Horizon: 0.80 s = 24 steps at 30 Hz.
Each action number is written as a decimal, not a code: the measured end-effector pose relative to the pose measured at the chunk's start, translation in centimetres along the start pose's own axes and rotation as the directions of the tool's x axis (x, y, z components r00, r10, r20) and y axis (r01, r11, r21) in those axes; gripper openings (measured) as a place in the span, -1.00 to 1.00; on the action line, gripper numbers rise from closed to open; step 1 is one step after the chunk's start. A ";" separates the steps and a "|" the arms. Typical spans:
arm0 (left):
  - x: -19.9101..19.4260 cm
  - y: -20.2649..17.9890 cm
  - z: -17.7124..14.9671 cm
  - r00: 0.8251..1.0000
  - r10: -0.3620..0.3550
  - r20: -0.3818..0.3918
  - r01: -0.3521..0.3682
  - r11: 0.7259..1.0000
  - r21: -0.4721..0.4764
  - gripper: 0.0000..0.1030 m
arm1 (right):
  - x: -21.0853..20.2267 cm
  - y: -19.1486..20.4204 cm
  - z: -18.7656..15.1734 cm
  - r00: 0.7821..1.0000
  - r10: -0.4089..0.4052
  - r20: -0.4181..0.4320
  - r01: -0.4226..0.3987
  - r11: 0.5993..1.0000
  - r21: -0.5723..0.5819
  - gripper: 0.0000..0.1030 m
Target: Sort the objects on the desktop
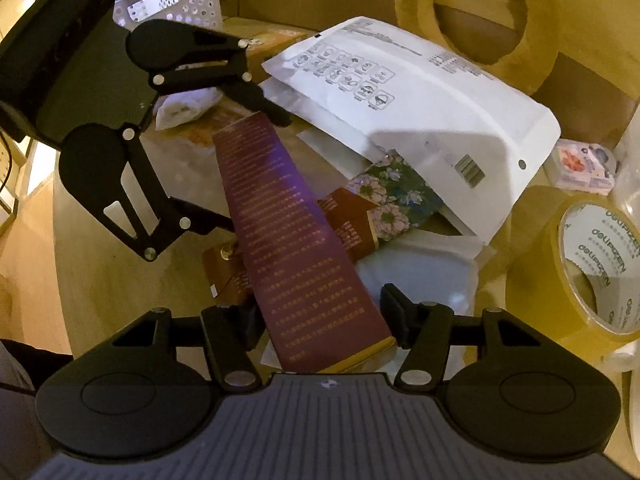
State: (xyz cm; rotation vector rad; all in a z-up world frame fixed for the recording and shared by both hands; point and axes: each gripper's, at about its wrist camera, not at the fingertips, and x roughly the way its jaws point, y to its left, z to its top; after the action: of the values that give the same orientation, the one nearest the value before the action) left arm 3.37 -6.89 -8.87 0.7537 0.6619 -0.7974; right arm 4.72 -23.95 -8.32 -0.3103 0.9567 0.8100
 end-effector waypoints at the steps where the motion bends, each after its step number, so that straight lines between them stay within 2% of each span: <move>1: -0.1 -0.2 -0.2 1.000 0.010 0.001 -0.010 1.000 -0.020 0.67 | 0.0 0.0 0.1 1.000 0.000 -0.004 0.000 1.000 0.006 0.25; 2: -0.1 -0.4 -0.2 1.000 0.021 0.001 -0.021 0.999 -0.031 0.68 | 0.2 0.0 0.2 1.000 -0.003 -0.007 0.003 1.000 0.009 0.25; 4: -0.2 -0.3 -0.2 1.000 0.030 -0.008 -0.030 0.997 -0.072 0.54 | 0.1 0.3 0.3 1.000 -0.017 -0.016 0.017 1.000 0.006 0.28; 8: -0.9 0.8 0.0 0.999 -0.032 -0.015 0.029 0.987 -0.158 0.47 | -0.1 1.1 0.6 0.998 -0.057 -0.035 0.056 0.998 -0.008 0.27; 10: -1.6 0.8 -0.1 1.000 -0.026 -0.006 0.025 0.985 -0.169 0.46 | -0.5 1.5 0.6 0.997 -0.071 -0.028 0.070 0.997 -0.033 0.27; 18: -5.3 1.3 1.1 0.997 0.069 0.026 -0.063 0.980 -0.188 0.46 | -3.3 2.8 2.5 0.995 -0.102 0.022 0.104 0.988 -0.114 0.26; 24: -10.2 2.9 1.5 0.981 0.188 0.043 -0.175 0.963 -0.207 0.46 | -5.8 4.9 5.9 0.989 -0.116 0.093 0.133 0.969 -0.210 0.26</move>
State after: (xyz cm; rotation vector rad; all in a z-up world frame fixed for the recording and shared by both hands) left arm 0.62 -2.87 0.72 0.5922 0.5984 -0.5731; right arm 2.83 -20.05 0.25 -0.5170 0.7670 0.8060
